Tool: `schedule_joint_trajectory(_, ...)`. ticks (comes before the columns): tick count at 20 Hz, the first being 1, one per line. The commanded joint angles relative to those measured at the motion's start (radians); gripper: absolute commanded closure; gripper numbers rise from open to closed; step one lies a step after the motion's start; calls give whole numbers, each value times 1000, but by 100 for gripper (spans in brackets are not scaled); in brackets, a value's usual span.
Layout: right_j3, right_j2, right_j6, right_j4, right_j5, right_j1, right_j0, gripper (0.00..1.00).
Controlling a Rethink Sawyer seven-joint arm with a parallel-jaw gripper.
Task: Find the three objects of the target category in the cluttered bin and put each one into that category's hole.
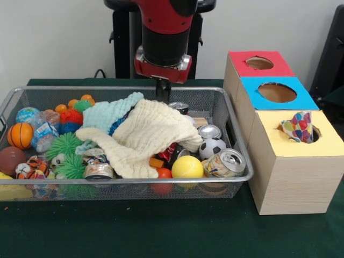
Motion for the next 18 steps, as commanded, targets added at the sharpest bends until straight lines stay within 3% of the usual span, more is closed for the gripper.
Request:
schedule_joint_trajectory(1, -120, 125, -165, -28, 59, 83, -57, 100)
schedule_joint_trajectory(4, -174, 157, -227, -68, 33, 112, -70, 100)
schedule_joint_trajectory(8, -209, 177, -243, -89, 36, 141, -82, 100)
schedule_joint_trajectory(18, -174, 252, -316, -157, -15, 149, -200, 100)
